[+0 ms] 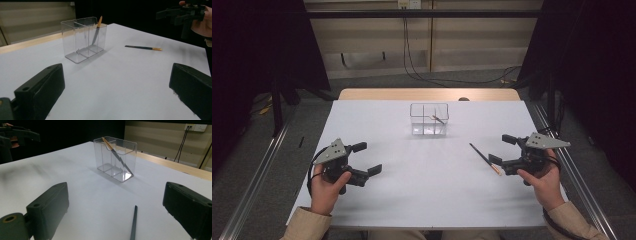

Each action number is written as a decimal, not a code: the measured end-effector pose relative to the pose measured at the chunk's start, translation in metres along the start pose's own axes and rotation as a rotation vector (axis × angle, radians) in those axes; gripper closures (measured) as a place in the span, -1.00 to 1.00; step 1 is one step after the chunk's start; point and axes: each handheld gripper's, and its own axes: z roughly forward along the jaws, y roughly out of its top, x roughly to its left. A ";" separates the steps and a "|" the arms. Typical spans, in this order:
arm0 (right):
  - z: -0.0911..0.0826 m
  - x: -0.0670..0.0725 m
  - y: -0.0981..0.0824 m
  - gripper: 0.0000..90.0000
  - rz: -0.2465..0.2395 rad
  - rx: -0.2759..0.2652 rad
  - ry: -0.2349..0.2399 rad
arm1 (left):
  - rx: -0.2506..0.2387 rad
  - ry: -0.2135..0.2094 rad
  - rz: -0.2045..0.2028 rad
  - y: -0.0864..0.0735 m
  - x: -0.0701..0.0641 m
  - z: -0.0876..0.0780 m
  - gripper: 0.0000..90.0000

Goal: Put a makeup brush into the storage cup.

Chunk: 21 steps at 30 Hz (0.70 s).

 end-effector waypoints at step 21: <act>0.023 -0.007 0.005 -0.85 0.001 0.009 -0.003 | -0.004 -0.002 0.003 0.001 -0.001 0.000 -0.99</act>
